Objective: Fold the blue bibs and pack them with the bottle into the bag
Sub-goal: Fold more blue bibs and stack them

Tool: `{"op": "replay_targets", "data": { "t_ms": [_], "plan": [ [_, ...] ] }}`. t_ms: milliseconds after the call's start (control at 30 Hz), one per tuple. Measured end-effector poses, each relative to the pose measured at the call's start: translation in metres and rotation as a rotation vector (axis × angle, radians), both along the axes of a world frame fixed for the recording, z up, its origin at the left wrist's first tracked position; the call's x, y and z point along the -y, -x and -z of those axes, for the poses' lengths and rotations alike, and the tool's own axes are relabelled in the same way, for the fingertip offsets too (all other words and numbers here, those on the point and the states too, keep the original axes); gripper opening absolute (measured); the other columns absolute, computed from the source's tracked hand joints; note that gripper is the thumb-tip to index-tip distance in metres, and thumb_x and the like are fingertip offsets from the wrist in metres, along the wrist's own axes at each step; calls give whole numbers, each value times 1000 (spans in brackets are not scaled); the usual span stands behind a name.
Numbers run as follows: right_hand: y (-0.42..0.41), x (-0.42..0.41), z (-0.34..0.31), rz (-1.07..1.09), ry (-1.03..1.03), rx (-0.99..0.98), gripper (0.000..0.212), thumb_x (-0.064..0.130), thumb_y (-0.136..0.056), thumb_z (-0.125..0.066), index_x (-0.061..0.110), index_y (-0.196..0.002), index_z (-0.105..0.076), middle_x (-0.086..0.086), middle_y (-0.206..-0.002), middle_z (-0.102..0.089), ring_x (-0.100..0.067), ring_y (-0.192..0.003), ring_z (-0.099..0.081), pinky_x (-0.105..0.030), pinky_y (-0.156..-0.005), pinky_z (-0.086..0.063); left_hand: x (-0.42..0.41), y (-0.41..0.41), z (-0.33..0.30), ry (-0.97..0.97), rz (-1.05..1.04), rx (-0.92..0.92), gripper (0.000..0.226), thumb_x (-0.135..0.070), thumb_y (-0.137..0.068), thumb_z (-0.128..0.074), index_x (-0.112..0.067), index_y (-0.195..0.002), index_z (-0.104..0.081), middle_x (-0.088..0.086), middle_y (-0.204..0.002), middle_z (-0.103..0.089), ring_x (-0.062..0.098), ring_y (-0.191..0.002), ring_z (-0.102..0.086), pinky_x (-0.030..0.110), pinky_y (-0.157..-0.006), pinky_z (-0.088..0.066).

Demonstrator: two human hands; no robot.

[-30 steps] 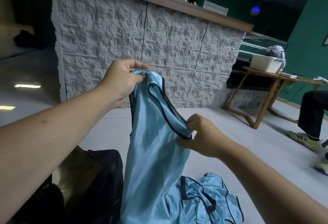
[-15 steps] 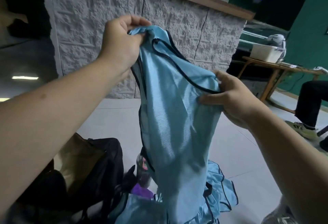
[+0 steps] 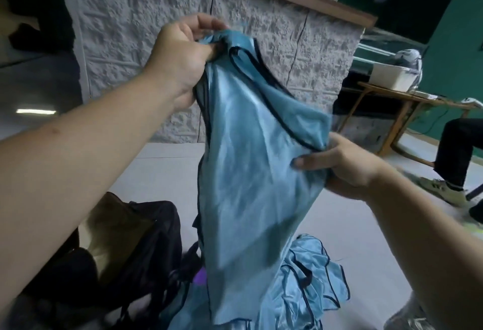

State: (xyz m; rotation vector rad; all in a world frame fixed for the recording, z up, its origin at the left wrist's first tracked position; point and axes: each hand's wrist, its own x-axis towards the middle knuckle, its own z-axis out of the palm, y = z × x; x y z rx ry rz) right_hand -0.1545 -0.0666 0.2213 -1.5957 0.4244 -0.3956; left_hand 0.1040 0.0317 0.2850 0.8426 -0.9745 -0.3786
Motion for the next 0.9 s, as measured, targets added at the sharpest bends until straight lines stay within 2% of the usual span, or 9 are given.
{"op": "replay_targets", "data": {
  "t_ms": [133, 267, 367, 467, 567, 700, 767, 833, 900],
  "plan": [
    [-15, -2, 34, -100, -1, -179, 54, -15, -78, -67, -9, -130, -56, -34, -131, -62, -51, -118, -62, -56, -102, -52, 9, -13, 32, -208, -19, -86, 30, 15, -91, -61, -14, -88, -69, 9, -100, -72, 24, -78, -74, 33, -67, -62],
    [-17, -4, 40, -70, -19, -233, 41, -9, -77, -69, -12, -118, -63, -33, -122, -67, -48, -108, -67, -54, -98, -56, 13, -24, 47, -271, 14, -176, 24, 12, -93, -62, -11, -92, -70, 13, -95, -75, 24, -74, -76, 32, -64, -62],
    [-19, -3, 44, 6, -139, -145, 43, -1, -77, -68, -11, -118, -65, -33, -122, -65, -44, -106, -66, -50, -97, -56, 15, -32, 50, -273, 48, -250, 22, 10, -94, -62, -11, -95, -70, 13, -89, -76, 24, -69, -75, 31, -59, -61],
    [-23, -6, 47, -19, -268, -35, 45, 2, -81, -63, -12, -124, -62, -29, -118, -67, -39, -101, -69, -47, -92, -57, 22, -41, 56, -307, 46, -345, 22, 9, -97, -57, -11, -95, -66, 12, -83, -74, 21, -61, -73, 30, -53, -59],
    [-28, -9, 47, -34, -340, 67, 36, 3, -80, -63, -4, -114, -71, -23, -106, -74, -34, -90, -75, -43, -82, -61, 27, -49, 67, -419, 160, -491, 24, 1, -103, -45, -7, -90, -64, 13, -83, -69, 20, -54, -71, 30, -49, -59],
    [-36, -12, 36, 31, -370, 204, 33, 5, -80, -63, -4, -108, -75, -20, -99, -76, -31, -86, -76, -40, -77, -62, 28, -39, 102, -399, 230, -783, 18, -21, -100, -60, -6, -90, -60, 13, -66, -69, 24, -48, -68, 29, -50, -57],
    [-37, -9, 29, 121, -383, 251, 29, 9, -84, -58, -2, -102, -78, -18, -96, -76, -29, -82, -76, -38, -75, -63, 26, -25, 128, -613, 294, -739, 44, -49, -97, -63, -5, -97, -62, 14, -72, -70, 26, -52, -70, 31, -53, -56],
    [-36, -6, 24, 199, -406, 280, 29, 12, -84, -58, -1, -100, -78, -17, -97, -76, -28, -82, -75, -38, -74, -64, 19, -6, 149, -884, 458, -564, 82, -79, -89, -49, 0, -89, -74, 16, -81, -75, 28, -64, -75, 35, -63, -55],
    [-34, -4, 19, 254, -417, 295, 29, 14, -85, -59, -1, -98, -79, -17, -98, -75, -29, -83, -75, -39, -75, -64, 12, 11, 157, -971, 641, -472, 99, -93, -80, -36, -6, -86, -82, 14, -91, -78, 29, -74, -77, 36, -71, -56]
  ]
}}
